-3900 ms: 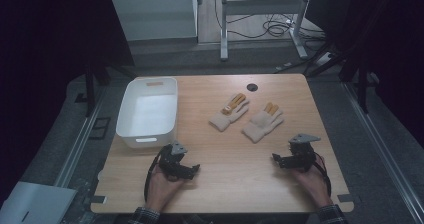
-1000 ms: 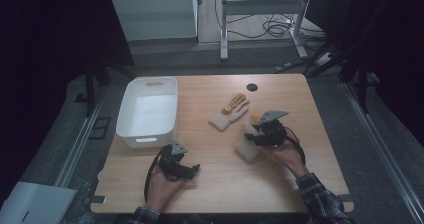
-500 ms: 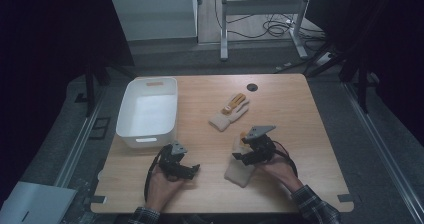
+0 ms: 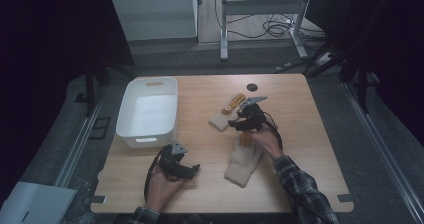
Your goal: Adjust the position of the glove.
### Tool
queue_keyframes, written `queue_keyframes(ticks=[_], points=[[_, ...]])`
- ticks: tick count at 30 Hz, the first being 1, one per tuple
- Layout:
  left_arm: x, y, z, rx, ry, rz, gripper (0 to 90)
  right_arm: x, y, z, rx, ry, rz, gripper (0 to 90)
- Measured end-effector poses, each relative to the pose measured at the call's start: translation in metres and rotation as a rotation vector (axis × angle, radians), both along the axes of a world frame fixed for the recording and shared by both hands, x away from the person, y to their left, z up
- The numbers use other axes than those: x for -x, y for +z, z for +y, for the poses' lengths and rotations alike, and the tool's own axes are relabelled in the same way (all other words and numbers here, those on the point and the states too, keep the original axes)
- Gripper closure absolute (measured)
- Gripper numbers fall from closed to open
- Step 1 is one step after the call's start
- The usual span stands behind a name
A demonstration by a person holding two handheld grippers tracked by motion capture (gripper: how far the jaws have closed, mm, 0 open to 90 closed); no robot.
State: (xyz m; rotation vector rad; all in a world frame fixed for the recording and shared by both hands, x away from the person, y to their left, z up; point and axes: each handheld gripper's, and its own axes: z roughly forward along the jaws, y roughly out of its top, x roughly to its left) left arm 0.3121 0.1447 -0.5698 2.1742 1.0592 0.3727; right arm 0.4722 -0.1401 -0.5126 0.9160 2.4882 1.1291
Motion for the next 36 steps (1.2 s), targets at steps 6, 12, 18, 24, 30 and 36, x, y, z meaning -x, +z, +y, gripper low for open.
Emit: queue_keyframes(ticks=[6,12,18,24,30,36], points=[[0.000,0.000,0.000,0.000,0.000,0.000,2.3,-0.030,-0.004,0.016,0.050,-0.033,-0.023,45.5],[0.000,0.000,0.000,0.002,0.000,0.000,2.3,-0.053,-0.012,0.028,0.046,-0.060,-0.013,45.2],[0.000,0.000,0.000,0.003,0.000,-0.001,2.3,-0.062,-0.027,0.038,0.072,-0.083,-0.002,41.6],[0.000,0.000,0.000,0.003,0.000,-0.001,2.2,-0.062,-0.035,0.040,0.103,-0.103,-0.025,57.2],[0.000,0.000,0.000,0.003,0.000,-0.001,2.3,-0.059,-0.029,0.036,0.103,-0.106,-0.021,64.1],[0.000,0.000,0.000,0.002,0.000,0.000,2.3,-0.048,-0.002,0.025,0.056,-0.069,-0.038,64.3]])
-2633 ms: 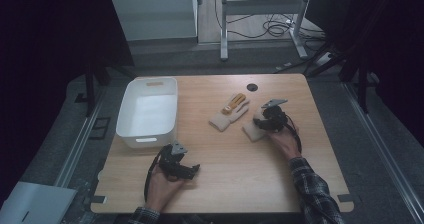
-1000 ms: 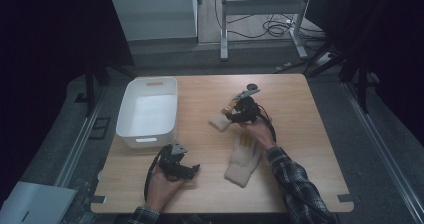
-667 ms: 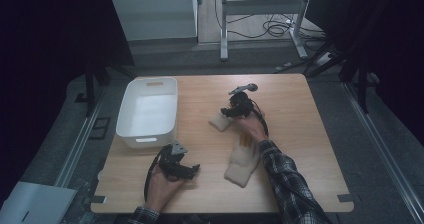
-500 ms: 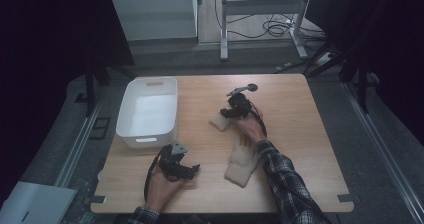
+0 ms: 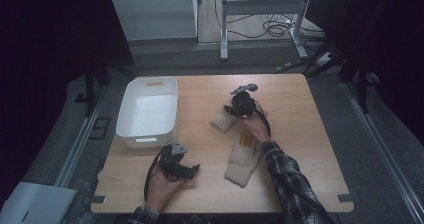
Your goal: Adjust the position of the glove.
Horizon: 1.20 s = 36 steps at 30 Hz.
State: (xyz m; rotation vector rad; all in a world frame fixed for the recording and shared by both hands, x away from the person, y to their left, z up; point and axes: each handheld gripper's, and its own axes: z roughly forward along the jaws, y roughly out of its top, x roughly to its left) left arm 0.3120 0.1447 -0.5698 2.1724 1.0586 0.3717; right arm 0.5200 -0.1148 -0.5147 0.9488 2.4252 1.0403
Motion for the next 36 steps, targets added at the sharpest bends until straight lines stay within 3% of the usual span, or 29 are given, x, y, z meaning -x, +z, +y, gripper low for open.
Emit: queue_keyframes(ticks=[6,9,10,13,14,20,21,23,24,28,29,30,31,32,34,36], points=[[0.000,0.000,0.000,-0.001,-0.001,-0.001,2.3,0.025,0.039,-0.017,-0.033,0.065,-0.026,64.2],[0.000,0.000,0.000,-0.002,-0.001,-0.001,2.3,0.033,0.048,-0.021,-0.044,0.084,-0.024,64.1],[0.000,0.000,0.000,0.000,0.000,-0.001,2.3,0.044,0.057,-0.026,-0.055,0.110,-0.011,64.0],[0.000,0.000,0.000,0.000,0.000,-0.001,2.3,0.056,0.064,-0.030,-0.044,0.128,-0.013,63.9],[0.000,0.000,0.000,-0.001,0.001,0.000,2.3,0.069,0.070,-0.035,-0.042,0.149,-0.018,63.9],[0.000,0.000,0.000,-0.002,0.000,-0.001,2.3,0.114,0.083,-0.051,-0.032,0.183,-0.015,63.7],[0.000,0.000,0.000,-0.002,0.000,-0.001,2.3,0.114,0.083,-0.051,-0.032,0.183,-0.015,63.7],[0.000,0.000,0.000,0.001,0.002,-0.003,2.3,0.129,0.084,-0.055,-0.030,0.192,-0.002,63.6],[0.000,0.000,0.000,0.001,0.002,-0.003,2.3,0.143,0.083,-0.060,-0.030,0.203,0.012,63.5],[0.000,0.000,0.000,0.005,0.004,-0.004,2.3,0.161,0.074,-0.063,-0.045,0.215,0.051,63.1],[0.000,0.000,0.000,0.002,0.003,-0.002,2.3,0.170,0.062,-0.064,-0.044,0.228,0.071,62.6],[0.000,0.000,0.000,0.002,0.003,-0.002,2.3,0.170,0.062,-0.064,-0.044,0.228,0.071,62.6],[0.000,0.000,0.000,0.001,0.002,-0.003,2.3,0.174,0.046,-0.063,-0.033,0.225,0.094,62.3],[0.000,0.000,0.000,0.002,0.003,-0.001,2.3,0.174,0.046,-0.063,-0.033,0.225,0.094,62.3],[0.000,0.000,0.000,0.003,0.003,-0.002,2.3,0.176,0.027,-0.064,-0.023,0.212,0.118,61.2],[0.000,0.000,0.000,0.004,0.004,-0.002,2.3,0.177,0.010,-0.064,0.003,0.194,0.112,56.7]])
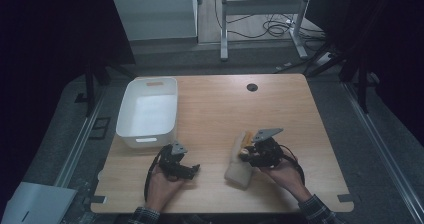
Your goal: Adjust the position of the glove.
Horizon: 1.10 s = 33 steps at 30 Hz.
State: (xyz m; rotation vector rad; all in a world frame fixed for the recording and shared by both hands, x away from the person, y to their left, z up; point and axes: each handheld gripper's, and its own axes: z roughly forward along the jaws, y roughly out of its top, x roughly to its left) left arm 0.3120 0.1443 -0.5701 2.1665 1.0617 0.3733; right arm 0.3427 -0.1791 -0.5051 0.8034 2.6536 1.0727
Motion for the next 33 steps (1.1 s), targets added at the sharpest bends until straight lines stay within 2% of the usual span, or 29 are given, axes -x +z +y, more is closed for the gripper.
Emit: queue_keyframes(ticks=[1,2,5,6,7,8,10,11,12,13,14,16,17,18,19,21,25,28,33], points=[[0.000,0.000,0.000,0.000,0.000,0.000,2.3,0.000,0.000,0.000,0.000,0.000,0.000,56.7],[0.000,0.000,0.000,0.000,0.000,0.000,2.3,0.001,-0.010,0.000,0.015,-0.003,0.020,52.1],[0.000,0.000,0.000,-0.002,-0.003,0.001,2.3,0.002,-0.014,-0.003,-0.008,-0.012,0.026,49.0],[0.000,0.000,0.000,-0.001,0.000,0.000,2.3,0.002,-0.011,-0.007,-0.031,-0.019,0.034,43.9],[0.000,0.000,0.000,-0.001,0.000,0.000,2.3,0.002,-0.011,-0.007,-0.031,-0.019,0.034,43.9],[0.000,0.000,0.000,0.000,0.000,0.000,2.3,0.002,-0.002,-0.014,-0.045,-0.030,0.016,41.7],[0.000,0.000,0.000,0.000,0.000,0.000,2.3,0.003,0.002,-0.018,-0.060,-0.038,0.008,41.6],[0.000,0.000,0.000,0.000,0.000,0.000,2.3,0.006,0.008,-0.029,-0.076,-0.059,-0.006,42.1],[0.000,0.000,0.000,0.000,0.000,0.000,2.3,0.006,0.008,-0.029,-0.076,-0.059,-0.006,42.1],[0.000,0.000,0.000,-0.003,-0.003,0.001,2.3,0.007,0.009,-0.035,-0.078,-0.070,-0.013,44.2],[0.000,0.000,0.000,-0.003,-0.003,0.001,2.3,0.012,0.007,-0.048,-0.082,-0.082,-0.016,53.9],[0.000,0.000,0.000,-0.003,-0.003,0.001,2.3,0.016,0.002,-0.059,-0.082,-0.078,-0.015,66.6],[0.000,0.000,0.000,-0.003,-0.003,0.001,2.3,0.016,0.002,-0.059,-0.082,-0.078,-0.015,66.6],[0.000,0.000,0.000,-0.004,-0.003,0.002,2.3,0.023,-0.007,-0.067,-0.082,-0.064,0.003,74.8],[0.000,0.000,0.000,-0.004,-0.003,0.002,2.3,0.026,-0.011,-0.069,-0.084,-0.057,0.009,77.1],[0.000,0.000,0.000,-0.004,-0.002,0.002,2.3,0.032,-0.019,-0.069,-0.092,-0.035,0.027,80.4],[0.000,0.000,0.000,-0.002,0.001,0.001,2.3,0.038,-0.029,-0.060,-0.073,-0.011,0.029,81.0],[0.000,0.000,0.000,-0.002,0.001,0.001,2.3,0.035,-0.037,-0.046,-0.042,0.009,0.027,81.0],[0.000,0.000,0.000,-0.003,-0.001,0.002,2.1,0.028,-0.039,-0.033,-0.046,0.007,0.017,80.2]])
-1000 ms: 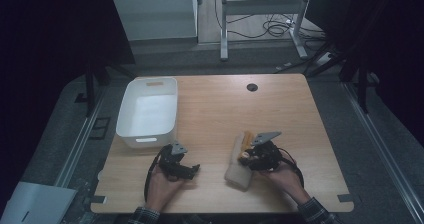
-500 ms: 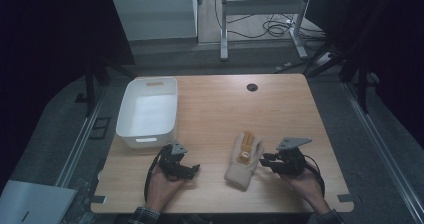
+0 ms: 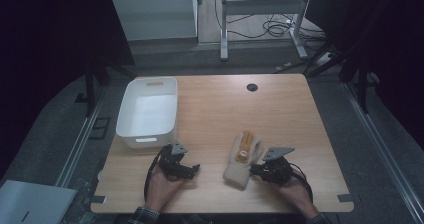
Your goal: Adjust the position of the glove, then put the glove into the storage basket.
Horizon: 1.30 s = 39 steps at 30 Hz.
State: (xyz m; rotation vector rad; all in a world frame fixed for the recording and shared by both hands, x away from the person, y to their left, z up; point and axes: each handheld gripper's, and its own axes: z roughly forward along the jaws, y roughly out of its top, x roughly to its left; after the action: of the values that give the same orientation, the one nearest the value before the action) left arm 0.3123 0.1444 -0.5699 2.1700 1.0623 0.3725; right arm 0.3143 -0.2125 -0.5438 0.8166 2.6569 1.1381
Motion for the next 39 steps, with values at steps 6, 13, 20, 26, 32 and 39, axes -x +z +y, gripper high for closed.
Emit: queue_keyframes(ticks=[6,13,20,26,32,39], points=[[0.000,0.000,0.000,0.003,0.001,-0.001,1.9,-0.006,-0.001,0.014,0.000,0.003,-0.009,79.5],[0.000,0.000,0.000,0.003,-0.002,0.001,1.3,-0.018,-0.004,0.043,0.013,0.007,-0.023,79.1],[0.000,0.000,0.000,0.003,-0.002,0.001,1.3,-0.020,-0.004,0.047,0.018,0.008,-0.037,73.9],[0.000,0.001,0.000,0.008,-0.002,0.003,2.7,-0.020,0.001,0.032,-0.004,-0.021,-0.044,62.6],[0.000,0.010,-0.008,0.029,-0.035,0.018,4.5,-0.022,0.005,0.002,-0.014,-0.108,-0.063,52.4],[0.000,0.030,-0.027,0.057,-0.106,0.012,2.2,-0.026,0.005,-0.032,-0.007,-0.204,-0.084,43.8]])
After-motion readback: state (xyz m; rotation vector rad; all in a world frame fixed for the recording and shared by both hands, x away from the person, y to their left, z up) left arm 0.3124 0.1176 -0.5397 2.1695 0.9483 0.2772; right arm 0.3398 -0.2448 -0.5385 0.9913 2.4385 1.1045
